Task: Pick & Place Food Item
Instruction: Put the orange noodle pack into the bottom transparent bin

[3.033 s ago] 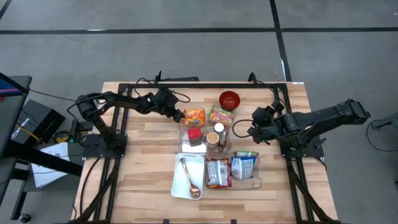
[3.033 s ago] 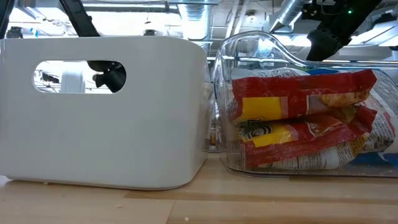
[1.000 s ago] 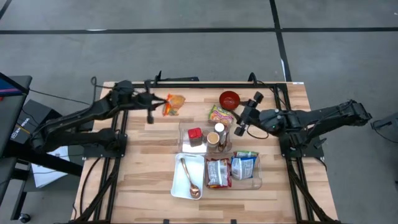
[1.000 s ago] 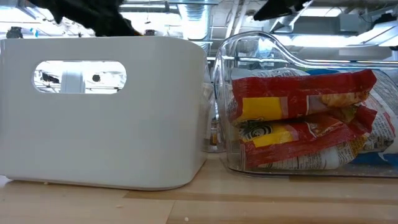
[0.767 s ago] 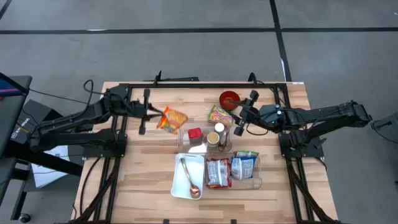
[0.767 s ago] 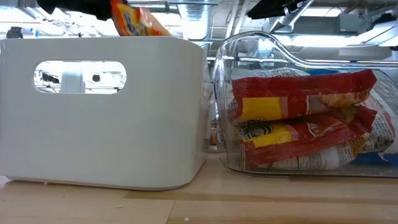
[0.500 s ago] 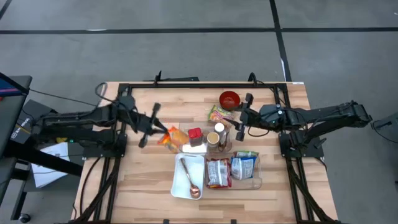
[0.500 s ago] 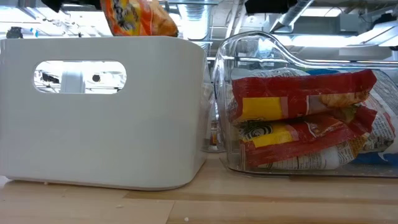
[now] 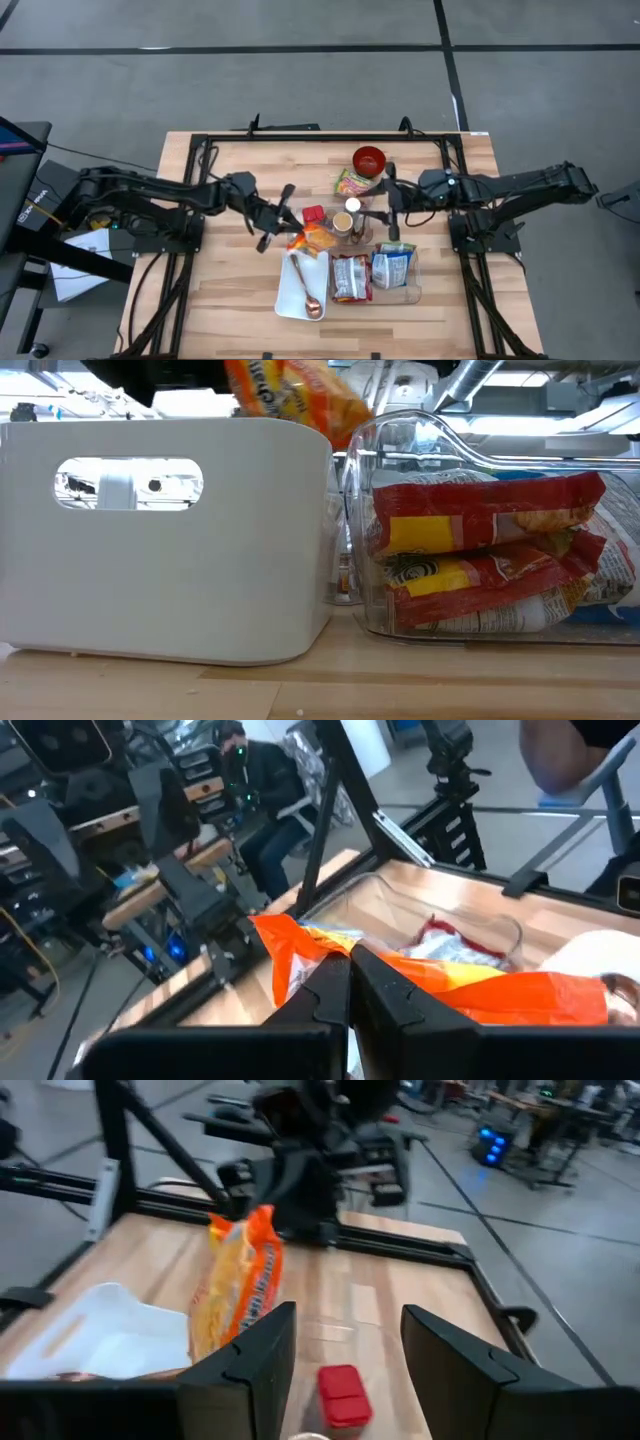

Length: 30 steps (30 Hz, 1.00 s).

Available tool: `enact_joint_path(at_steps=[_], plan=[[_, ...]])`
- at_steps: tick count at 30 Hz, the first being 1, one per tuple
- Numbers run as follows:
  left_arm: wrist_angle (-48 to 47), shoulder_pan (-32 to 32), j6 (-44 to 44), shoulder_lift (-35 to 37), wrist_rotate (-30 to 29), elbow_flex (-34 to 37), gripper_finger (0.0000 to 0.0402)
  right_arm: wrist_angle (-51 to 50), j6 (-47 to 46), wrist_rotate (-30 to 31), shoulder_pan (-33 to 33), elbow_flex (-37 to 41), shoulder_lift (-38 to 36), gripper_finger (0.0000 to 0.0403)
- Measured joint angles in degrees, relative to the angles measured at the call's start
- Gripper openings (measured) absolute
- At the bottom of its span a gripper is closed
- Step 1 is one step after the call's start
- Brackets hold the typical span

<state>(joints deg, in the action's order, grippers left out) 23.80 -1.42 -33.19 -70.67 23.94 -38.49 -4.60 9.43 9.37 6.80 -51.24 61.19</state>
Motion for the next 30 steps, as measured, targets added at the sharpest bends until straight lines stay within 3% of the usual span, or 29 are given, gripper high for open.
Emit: enact_joint_path(at_steps=[15, 19, 24, 30], plan=[[0.37, 1.57, -1.96, -16.58, 0.13, -15.25, 0.0, 4.02, 1.07, -3.53, 1.21, 0.09, 4.2, 0.0175], [0.04, 1.91, -3.64, -18.65, 0.1, -17.6, 0.0, 4.42, 0.83, -4.13, 0.35, 0.0, 4.66, 0.0175], [-1.1, 1.56, -4.52, -19.37, 0.12, -19.39, 0.0, 4.26, -0.55, -11.85, -0.23, 0.0, 4.66, 0.0175], [-1.85, 1.58, -5.51, -19.37, 0.12, -19.68, 0.0, 3.99, -1.53, -15.55, -0.28, 0.0, 4.71, 0.0175]])
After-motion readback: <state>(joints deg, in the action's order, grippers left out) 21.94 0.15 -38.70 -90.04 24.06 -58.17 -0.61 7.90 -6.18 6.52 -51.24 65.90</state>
